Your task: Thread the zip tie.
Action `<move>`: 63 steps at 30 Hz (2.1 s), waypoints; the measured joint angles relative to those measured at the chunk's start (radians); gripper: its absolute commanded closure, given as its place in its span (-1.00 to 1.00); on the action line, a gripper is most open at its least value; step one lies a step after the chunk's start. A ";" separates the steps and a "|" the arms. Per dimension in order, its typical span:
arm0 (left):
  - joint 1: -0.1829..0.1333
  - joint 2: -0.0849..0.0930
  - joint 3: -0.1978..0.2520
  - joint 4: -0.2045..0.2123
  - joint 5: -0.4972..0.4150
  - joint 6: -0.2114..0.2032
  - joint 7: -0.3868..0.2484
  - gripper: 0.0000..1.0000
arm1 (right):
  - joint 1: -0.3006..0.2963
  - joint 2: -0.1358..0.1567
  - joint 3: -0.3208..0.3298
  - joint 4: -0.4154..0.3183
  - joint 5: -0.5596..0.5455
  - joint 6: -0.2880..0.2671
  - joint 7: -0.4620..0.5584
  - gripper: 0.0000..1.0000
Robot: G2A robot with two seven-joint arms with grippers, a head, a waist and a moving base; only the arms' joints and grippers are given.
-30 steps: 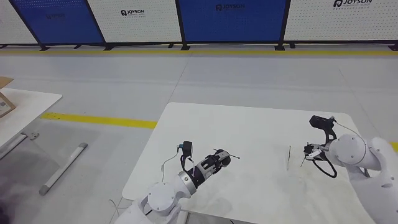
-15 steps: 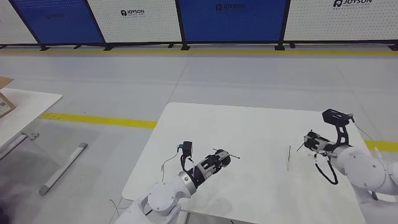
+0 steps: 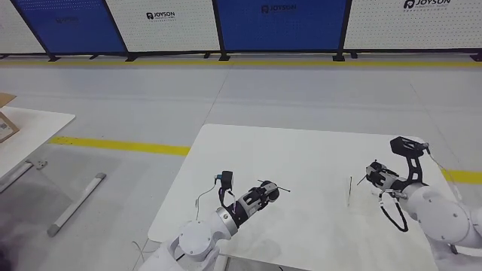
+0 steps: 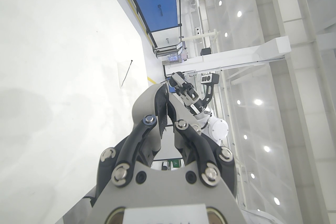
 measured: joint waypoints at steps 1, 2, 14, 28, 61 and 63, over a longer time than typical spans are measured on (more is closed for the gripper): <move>-0.003 -0.002 0.005 0.000 0.009 0.000 0.014 1.00 | -0.001 0.000 0.000 0.000 0.001 0.000 -0.001 1.00; -0.008 -0.004 0.014 0.001 0.019 0.001 0.030 1.00 | -0.006 -0.002 0.006 0.001 0.006 -0.001 -0.013 1.00; -0.060 -0.026 0.125 0.042 0.203 -0.002 0.147 1.00 | -0.161 -0.020 0.070 -0.079 0.086 0.000 -0.324 1.00; -0.060 -0.026 0.125 0.041 0.202 -0.003 0.147 1.00 | -0.160 -0.020 0.069 -0.079 0.086 0.000 -0.323 1.00; -0.152 -0.039 0.176 0.041 0.390 0.108 0.186 1.00 | -0.276 -0.046 0.089 -0.008 0.444 -0.194 -0.473 1.00; -0.151 -0.039 0.175 0.041 0.387 0.107 0.187 1.00 | -0.276 -0.046 0.089 -0.008 0.444 -0.194 -0.473 1.00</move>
